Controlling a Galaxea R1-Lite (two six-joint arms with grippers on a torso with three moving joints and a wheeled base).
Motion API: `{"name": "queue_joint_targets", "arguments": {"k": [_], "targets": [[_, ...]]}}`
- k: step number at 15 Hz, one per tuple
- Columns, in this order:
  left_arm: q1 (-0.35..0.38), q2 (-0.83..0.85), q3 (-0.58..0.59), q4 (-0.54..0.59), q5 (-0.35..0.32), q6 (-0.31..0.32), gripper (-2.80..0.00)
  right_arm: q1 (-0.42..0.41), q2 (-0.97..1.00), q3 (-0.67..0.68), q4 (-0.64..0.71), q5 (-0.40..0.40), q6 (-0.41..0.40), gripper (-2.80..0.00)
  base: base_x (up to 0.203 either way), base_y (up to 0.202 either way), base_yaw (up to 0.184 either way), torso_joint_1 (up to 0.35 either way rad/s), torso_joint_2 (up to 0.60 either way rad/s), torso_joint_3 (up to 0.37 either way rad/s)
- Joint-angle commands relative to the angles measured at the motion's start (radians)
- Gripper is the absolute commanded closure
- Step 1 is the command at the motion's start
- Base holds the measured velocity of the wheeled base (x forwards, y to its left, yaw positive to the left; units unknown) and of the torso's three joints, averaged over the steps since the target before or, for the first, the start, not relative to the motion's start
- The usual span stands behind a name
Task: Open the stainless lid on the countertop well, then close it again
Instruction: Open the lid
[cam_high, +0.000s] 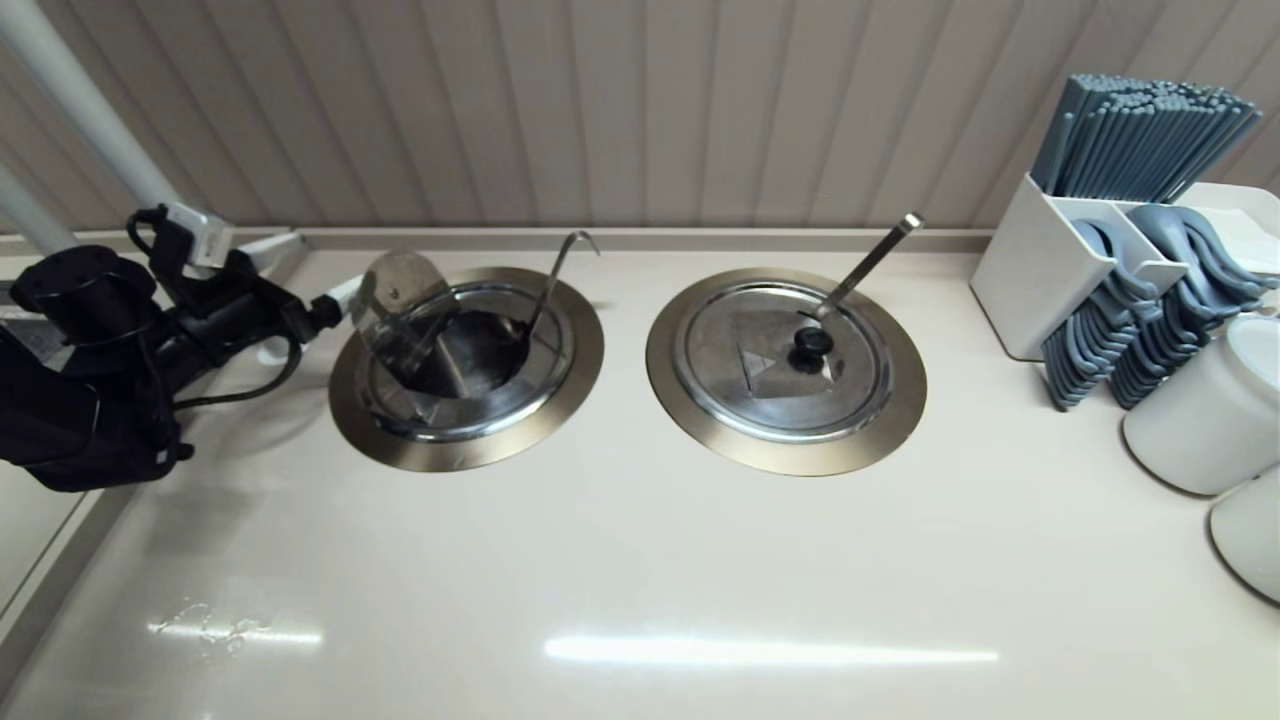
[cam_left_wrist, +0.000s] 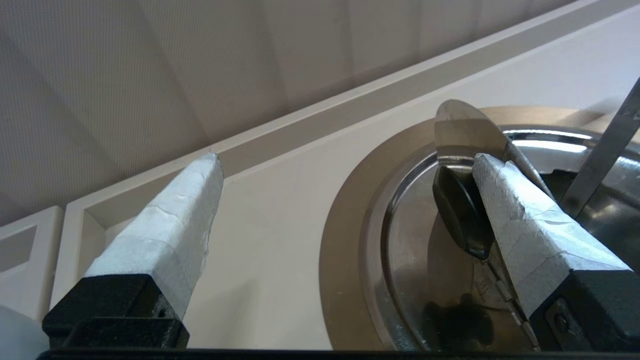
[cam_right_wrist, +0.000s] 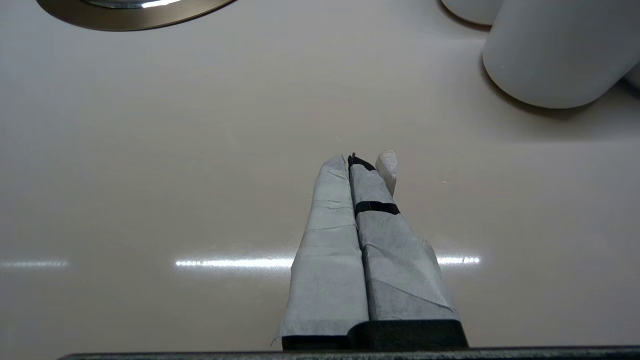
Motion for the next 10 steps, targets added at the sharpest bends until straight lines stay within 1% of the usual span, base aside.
{"name": "queue_joint_targets", "arguments": {"k": [1, 3, 6, 7, 10], "targets": [[0.008, 0.017, -0.016, -0.002, -0.001, 0.010, -2.80, 0.000, 0.000, 0.000, 0.001, -0.001, -0.001, 0.00, 0.000, 0.000, 0.000, 0.000, 0.00, 0.000], [0.019, -0.001, -0.016, -0.002, -0.001, 0.009, -2.80, 0.000, 0.000, 0.000, 0.001, -0.001, 0.000, 0.00, 0.000, 0.000, 0.000, 0.000, 0.00, 0.000], [0.055, -0.010, -0.017, -0.002, -0.006, 0.012, -2.80, 0.000, 0.000, 0.000, 0.001, 0.000, 0.000, 0.00, 0.000, 0.000, 0.000, 0.000, 0.00, 0.000], [0.071, -0.010, -0.017, -0.003, -0.012, 0.024, -2.80, 0.000, 0.000, 0.000, 0.001, -0.001, -0.001, 0.00, 0.000, 0.000, 0.000, 0.000, 0.00, 0.000], [0.085, -0.010, -0.005, 0.001, -0.024, 0.153, -2.80, 0.000, 0.000, 0.000, 0.001, -0.001, 0.000, 0.00, 0.000, 0.000, 0.000, 0.000, 0.00, 0.000]]}}
